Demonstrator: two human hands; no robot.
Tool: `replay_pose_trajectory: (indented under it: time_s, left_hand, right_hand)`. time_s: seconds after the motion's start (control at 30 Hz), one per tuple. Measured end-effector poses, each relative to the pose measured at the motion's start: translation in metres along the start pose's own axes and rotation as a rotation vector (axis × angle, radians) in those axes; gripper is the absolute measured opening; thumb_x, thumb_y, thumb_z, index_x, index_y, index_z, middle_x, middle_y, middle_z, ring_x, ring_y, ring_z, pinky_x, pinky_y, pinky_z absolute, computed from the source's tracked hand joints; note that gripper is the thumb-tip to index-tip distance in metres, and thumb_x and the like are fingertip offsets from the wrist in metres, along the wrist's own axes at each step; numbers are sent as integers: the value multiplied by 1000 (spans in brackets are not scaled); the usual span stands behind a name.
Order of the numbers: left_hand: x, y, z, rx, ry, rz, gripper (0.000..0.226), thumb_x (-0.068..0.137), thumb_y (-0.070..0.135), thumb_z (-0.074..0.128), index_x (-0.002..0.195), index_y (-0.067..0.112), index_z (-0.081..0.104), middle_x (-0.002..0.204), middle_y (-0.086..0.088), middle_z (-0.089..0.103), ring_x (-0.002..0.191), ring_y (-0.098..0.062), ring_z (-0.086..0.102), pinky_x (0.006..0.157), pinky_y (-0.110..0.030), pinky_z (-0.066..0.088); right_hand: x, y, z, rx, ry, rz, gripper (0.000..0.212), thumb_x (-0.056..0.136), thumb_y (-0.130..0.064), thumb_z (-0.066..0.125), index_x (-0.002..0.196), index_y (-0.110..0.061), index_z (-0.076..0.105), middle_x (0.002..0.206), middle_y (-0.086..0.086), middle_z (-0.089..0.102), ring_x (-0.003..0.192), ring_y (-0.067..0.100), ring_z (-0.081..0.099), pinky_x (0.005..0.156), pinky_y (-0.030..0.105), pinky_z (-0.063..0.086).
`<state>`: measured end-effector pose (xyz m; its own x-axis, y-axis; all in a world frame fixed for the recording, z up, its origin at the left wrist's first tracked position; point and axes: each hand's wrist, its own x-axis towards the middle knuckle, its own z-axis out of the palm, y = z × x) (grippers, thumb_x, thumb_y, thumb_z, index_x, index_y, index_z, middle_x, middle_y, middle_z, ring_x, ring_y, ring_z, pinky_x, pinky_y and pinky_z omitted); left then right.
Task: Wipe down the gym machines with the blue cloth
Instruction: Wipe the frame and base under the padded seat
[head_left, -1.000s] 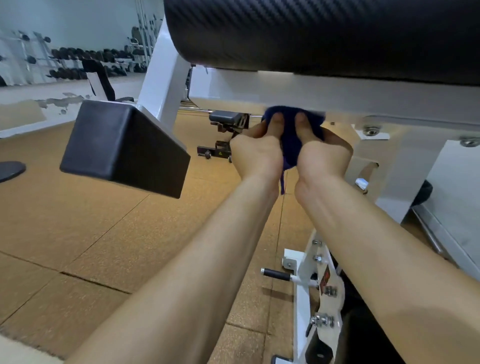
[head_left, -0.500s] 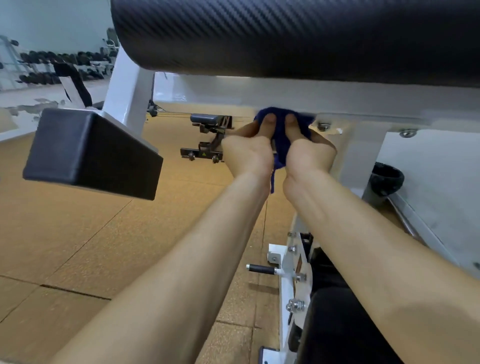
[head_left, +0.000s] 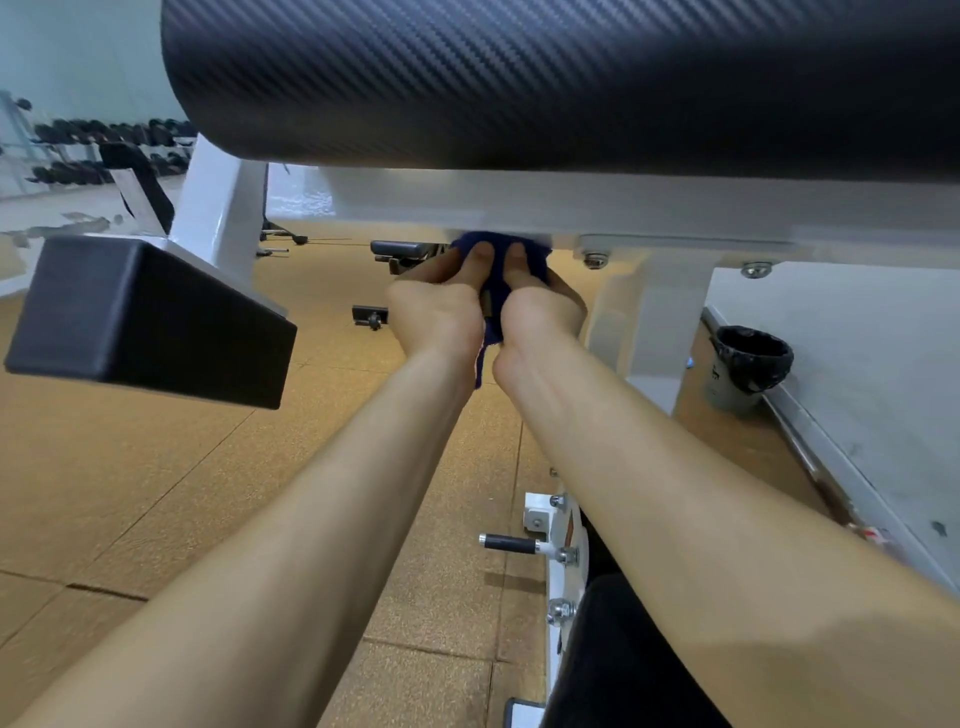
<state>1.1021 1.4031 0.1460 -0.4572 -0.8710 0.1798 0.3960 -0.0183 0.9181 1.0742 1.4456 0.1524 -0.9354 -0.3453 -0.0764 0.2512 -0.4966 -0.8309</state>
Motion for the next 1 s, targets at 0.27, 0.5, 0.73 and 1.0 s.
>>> replay_pose_trajectory:
  time_s: [0.27, 0.5, 0.73, 1.0]
  left_hand:
    - [-30, 2, 11, 29, -73, 29, 20, 88, 27, 76, 104, 15, 75, 94, -1, 77, 88, -14, 74, 76, -28, 61]
    - [-71, -9, 32, 91, -227, -10, 15, 92, 24, 70, 81, 15, 76, 73, 4, 75, 75, -15, 71, 69, -33, 57]
    - [-69, -3, 41, -82, -272, -94, 22, 99, 23, 61, 86, 10, 74, 89, -11, 76, 81, -21, 70, 73, -31, 56]
    - [-54, -9, 50, 54, -177, -82, 13, 90, 17, 72, 77, 13, 74, 72, -2, 75, 66, -15, 71, 59, -22, 50]
  right_hand:
    - [-15, -18, -29, -3, 25, -55, 12, 92, -27, 73, 86, -18, 70, 87, 4, 76, 81, 24, 72, 72, 41, 61]
    - [-42, -26, -78, -20, 97, -192, 17, 100, -14, 57, 91, -21, 70, 86, 1, 72, 81, 18, 67, 80, 37, 56]
    - [-52, -33, -77, 7, -106, -271, 34, 97, 0, 43, 119, -8, 68, 95, 0, 71, 83, 6, 67, 74, 18, 53]
    - [-26, -31, -67, -270, -62, -165, 16, 91, -26, 54, 95, -17, 67, 84, -3, 70, 80, 14, 65, 66, 29, 46]
